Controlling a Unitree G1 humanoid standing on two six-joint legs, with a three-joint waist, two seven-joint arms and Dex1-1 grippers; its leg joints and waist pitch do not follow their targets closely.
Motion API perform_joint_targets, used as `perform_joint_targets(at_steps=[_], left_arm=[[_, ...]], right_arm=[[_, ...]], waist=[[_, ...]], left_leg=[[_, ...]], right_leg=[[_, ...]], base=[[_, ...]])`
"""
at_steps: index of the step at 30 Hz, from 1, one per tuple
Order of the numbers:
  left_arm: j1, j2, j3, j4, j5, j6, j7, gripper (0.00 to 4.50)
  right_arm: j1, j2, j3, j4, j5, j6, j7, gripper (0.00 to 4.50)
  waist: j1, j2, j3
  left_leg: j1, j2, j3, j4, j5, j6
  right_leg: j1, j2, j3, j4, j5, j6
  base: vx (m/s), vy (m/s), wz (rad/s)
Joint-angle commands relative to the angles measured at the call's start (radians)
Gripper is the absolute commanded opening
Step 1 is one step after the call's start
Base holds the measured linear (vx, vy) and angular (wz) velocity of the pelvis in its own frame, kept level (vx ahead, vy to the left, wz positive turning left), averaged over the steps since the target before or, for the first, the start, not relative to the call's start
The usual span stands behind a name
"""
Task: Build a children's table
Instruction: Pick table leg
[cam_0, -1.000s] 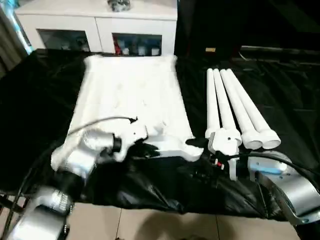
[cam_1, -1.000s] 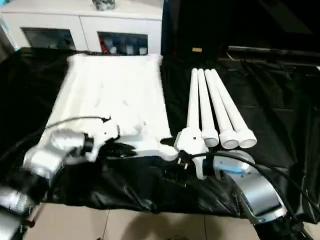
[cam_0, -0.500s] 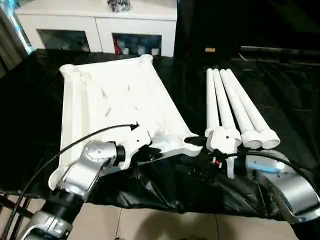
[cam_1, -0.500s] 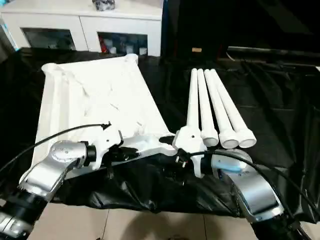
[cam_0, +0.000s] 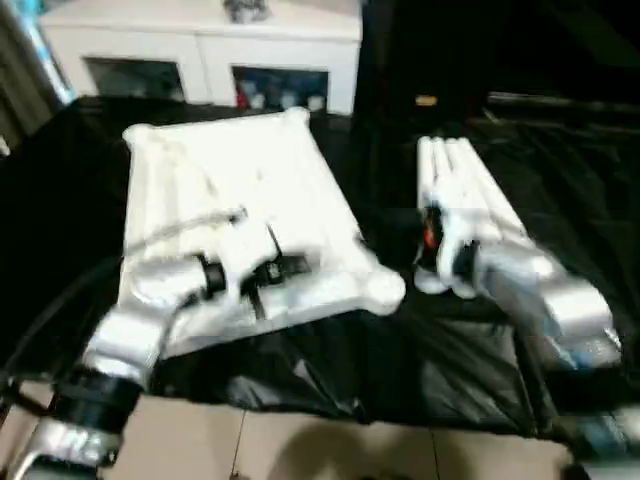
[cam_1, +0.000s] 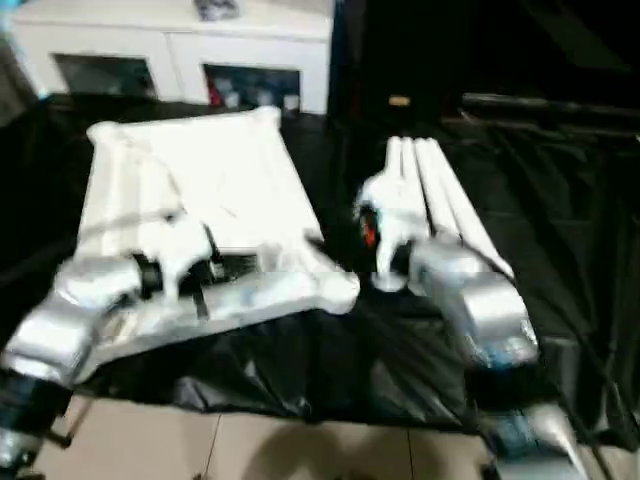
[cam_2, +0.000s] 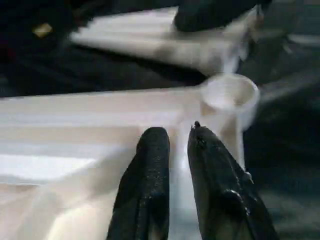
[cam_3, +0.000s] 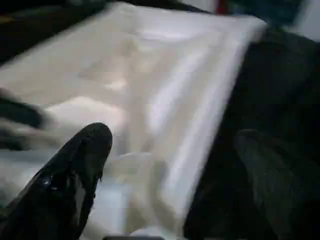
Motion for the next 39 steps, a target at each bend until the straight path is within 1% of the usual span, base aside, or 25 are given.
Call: perform_joint_targets(at_steps=[1,2,4,5,6,7,9,10,11,13,14,15,16,19,22,23,26,27,29,30,33,35,37,38,39], left_arm=[[-0.029,-0.013,0.018,-0.046,-0.032,0.017,0.017,0.84],[-0.039,-0.025,0.027,-0.059,-0.039,0.024,0.029,0.84],[-0.056,-0.050,0.034,-0.075,-0.044,0.015,0.051,0.84],[-0.063,-0.057,0.034,-0.075,-0.041,0.005,0.061,0.84],[-0.068,-0.062,0.034,-0.075,-0.038,-0.001,0.067,0.84],[-0.078,-0.074,0.041,-0.069,-0.035,-0.021,0.088,0.84],[-0.108,-0.086,0.056,-0.055,-0.052,0.021,0.104,0.84],[-0.118,-0.078,0.053,-0.056,-0.061,0.064,0.090,0.84],[-0.118,-0.078,0.053,-0.056,-0.061,0.064,0.090,0.84],[-0.103,-0.030,0.014,-0.094,-0.071,0.142,0.010,0.84],[-0.100,-0.026,0.011,-0.098,-0.073,0.148,0.003,0.84],[-0.077,0.005,-0.014,-0.140,-0.092,0.198,-0.049,0.84],[-0.070,0.012,-0.019,-0.151,-0.098,0.211,-0.061,0.84],[-0.040,0.047,-0.037,-0.203,-0.138,0.276,-0.109,0.84],[-0.030,0.061,-0.043,-0.225,-0.153,0.299,-0.117,0.84],[-0.028,0.063,-0.044,-0.229,-0.155,0.299,-0.117,0.84],[-0.026,0.073,-0.048,-0.244,-0.159,0.310,-0.123,0.84],[-0.026,0.079,-0.048,-0.254,-0.160,0.328,-0.126,1.18],[-0.026,0.079,-0.048,-0.254,-0.160,0.328,-0.126,1.18],[-0.022,0.093,-0.047,-0.274,-0.163,0.355,-0.133,1.18],[-0.017,0.107,-0.048,-0.294,-0.169,0.373,-0.135,1.63],[-0.015,0.115,-0.049,-0.297,-0.169,0.375,-0.135,1.62],[-0.013,0.121,-0.051,-0.298,-0.168,0.373,-0.136,1.91],[-0.013,0.127,-0.054,-0.299,-0.162,0.368,-0.135,1.91],[-0.013,0.127,-0.054,-0.299,-0.162,0.368,-0.135,2.02]], right_arm=[[-0.049,0.010,-0.026,0.080,-0.034,0.017,-0.074,4.50],[-0.085,0.020,-0.033,0.137,-0.046,0.023,-0.118,4.50],[-0.150,0.042,-0.054,0.258,-0.059,0.016,-0.194,4.50],[-0.171,0.047,-0.061,0.305,-0.067,-0.002,-0.223,4.50],[-0.185,0.051,-0.066,0.336,-0.074,-0.013,-0.241,4.50],[-0.200,0.055,-0.076,0.370,-0.074,-0.024,-0.258,4.50],[-0.234,0.065,-0.106,0.447,-0.070,-0.041,-0.299,4.50],[-0.252,0.069,-0.121,0.489,-0.068,-0.045,-0.320,4.50],[-0.252,0.069,-0.121,0.489,-0.068,-0.045,-0.320,4.50],[-0.286,0.071,-0.143,0.577,-0.073,-0.057,-0.360,4.50],[-0.288,0.071,-0.144,0.582,-0.074,-0.058,-0.362,4.50],[-0.309,0.070,-0.153,0.640,-0.076,-0.073,-0.378,4.50],[-0.315,0.069,-0.153,0.658,-0.077,-0.079,-0.380,4.50],[-0.342,0.072,-0.154,0.742,-0.088,-0.117,-0.391,4.50],[-0.358,0.077,-0.152,0.796,-0.096,-0.141,-0.389,4.50],[-0.362,0.080,-0.156,0.809,-0.093,-0.148,-0.384,4.50],[-0.382,0.084,-0.154,0.867,-0.105,-0.183,-0.395,4.50],[-0.394,0.085,-0.158,0.898,-0.110,-0.196,-0.406,4.50],[-0.395,0.085,-0.158,0.899,-0.110,-0.197,-0.406,4.50],[-0.415,0.089,-0.168,0.950,-0.113,-0.220,-0.416,4.50],[-0.432,0.095,-0.178,0.996,-0.113,-0.240,-0.419,4.50],[-0.438,0.100,-0.187,1.017,-0.105,-0.254,-0.414,4.50],[-0.442,0.105,-0.197,1.033,-0.095,-0.260,-0.407,4.50],[-0.449,0.112,-0.212,1.060,-0.085,-0.265,-0.394,4.50],[-0.449,0.112,-0.212,1.060,-0.085,-0.265,-0.394,4.50]], waist=[[-0.001,-0.005,-0.071],[-0.001,-0.009,-0.071],[0.005,-0.012,-0.075],[0.004,-0.016,-0.075],[0.005,-0.014,-0.076],[0.004,-0.021,-0.076],[0.005,-0.019,-0.077],[0.006,-0.018,-0.077],[0.006,-0.019,-0.077],[0.004,-0.022,-0.073],[0.005,-0.020,-0.073],[0.002,-0.018,-0.072],[0.001,-0.020,-0.072],[0.006,-0.016,-0.071],[0.006,-0.016,-0.071],[0.006,-0.021,-0.069],[0.006,-0.021,-0.068],[0.005,-0.021,-0.067],[0.004,-0.020,-0.066],[0.002,-0.023,-0.068],[0.001,-0.023,-0.067],[0.003,-0.022,-0.067],[0.003,-0.021,-0.068],[0.003,-0.025,-0.070],[0.004,-0.023,-0.070]], left_leg=[[0.003,0.036,-0.006,-0.076,-0.043,-0.005],[0.002,0.036,-0.004,-0.074,-0.029,0.000],[-0.003,0.033,-0.001,-0.070,0.031,0.019],[-0.005,0.033,0.000,-0.068,0.039,0.027],[-0.007,0.032,0.000,-0.069,0.050,0.035],[-0.009,0.031,0.001,-0.067,0.052,0.040],[-0.007,0.032,0.002,-0.065,0.050,0.049],[-0.005,0.033,0.004,-0.065,0.048,0.044],[-0.005,0.033,0.004,-0.065,0.048,0.044],[-0.008,0.032,0.003,-0.067,0.031,0.040],[-0.007,0.033,0.002,-0.067,0.027,0.035],[-0.007,0.033,0.003,-0.066,0.020,0.024],[-0.009,0.032,0.004,-0.066,0.019,0.025],[-0.008,0.031,0.007,-0.065,0.008,0.024],[-0.009,0.032,0.008,-0.063,-0.020,0.019],[-0.010,0.031,0.008,-0.064,-0.029,0.023],[-0.012,0.033,0.006,-0.066,-0.052,0.012],[-0.012,0.032,0.006,-0.066,-0.063,0.006],[-0.013,0.031,0.005,-0.067,-0.070,-0.002],[-0.014,0.032,0.005,-0.066,-0.072,-0.006],[-0.016,0.030,0.005,-0.065,-0.076,-0.001],[-0.016,0.030,0.006,-0.065,-0.068,0.003],[-0.017,0.030,0.006,-0.065,-0.061,0.008],[-0.016,0.031,0.007,-0.064,-0.054,0.013],[-0.017,0.030,0.006,-0.064,-0.050,0.017]], right_leg=[[0.051,-0.062,0.036,-0.055,-0.116,-0.237],[0.050,-0.059,0.036,-0.052,-0.084,-0.244],[0.058,-0.060,0.036,-0.041,0.022,-0.267],[0.059,-0.060,0.037,-0.040,0.040,-0.270],[0.062,-0.060,0.035,-0.037,0.059,-0.274],[0.062,-0.060,0.036,-0.037,0.066,-0.272],[0.062,-0.061,0.036,-0.036,0.072,-0.280],[0.060,-0.061,0.035,-0.035,0.071,-0.285],[0.059,-0.061,0.035,-0.034,0.070,-0.285],[0.061,-0.061,0.034,-0.036,0.041,-0.279],[0.060,-0.064,0.034,-0.035,0.030,-0.276],[0.058,-0.063,0.034,-0.033,0.017,-0.274],[0.059,-0.061,0.034,-0.035,0.018,-0.273],[0.056,-0.059,0.035,-0.034,0.031,-0.278],[0.054,-0.059,0.036,-0.034,0.010,-0.280],[0.053,-0.057,0.035,-0.036,-0.004,-0.277],[0.052,-0.059,0.034,-0.039,-0.056,-0.264],[0.051,-0.058,0.033,-0.041,-0.080,-0.258],[0.050,-0.057,0.034,-0.042,-0.095,-0.249],[0.050,-0.059,0.033,-0.039,-0.096,-0.244],[0.049,-0.057,0.034,-0.041,-0.099,-0.239],[0.048,-0.057,0.033,-0.039,-0.087,-0.242],[0.048,-0.056,0.033,-0.037,-0.073,-0.247],[0.049,-0.056,0.032,-0.036,-0.059,-0.250],[0.049,-0.056,0.032,-0.035,-0.051,-0.255]], base=[[0.000,0.000,0.00],[0.000,0.000,0.00],[0.000,0.000,0.00],[0.000,0.000,0.00],[0.000,0.000,0.00],[0.000,0.000,0.00],[0.000,0.000,0.00],[0.000,0.000,0.00],[0.000,0.000,0.00],[0.000,0.000,0.00],[0.000,0.000,0.00],[0.000,0.000,0.00],[0.000,0.000,0.00],[0.000,0.000,0.00],[0.000,0.000,0.00],[0.000,0.000,0.00],[0.000,0.000,0.00],[0.000,0.000,0.00],[0.000,0.000,0.00],[0.000,0.000,0.00],[0.000,0.000,0.00],[0.000,0.000,0.00],[0.000,0.000,0.00],[0.000,0.000,0.00],[0.000,0.000,0.00]])
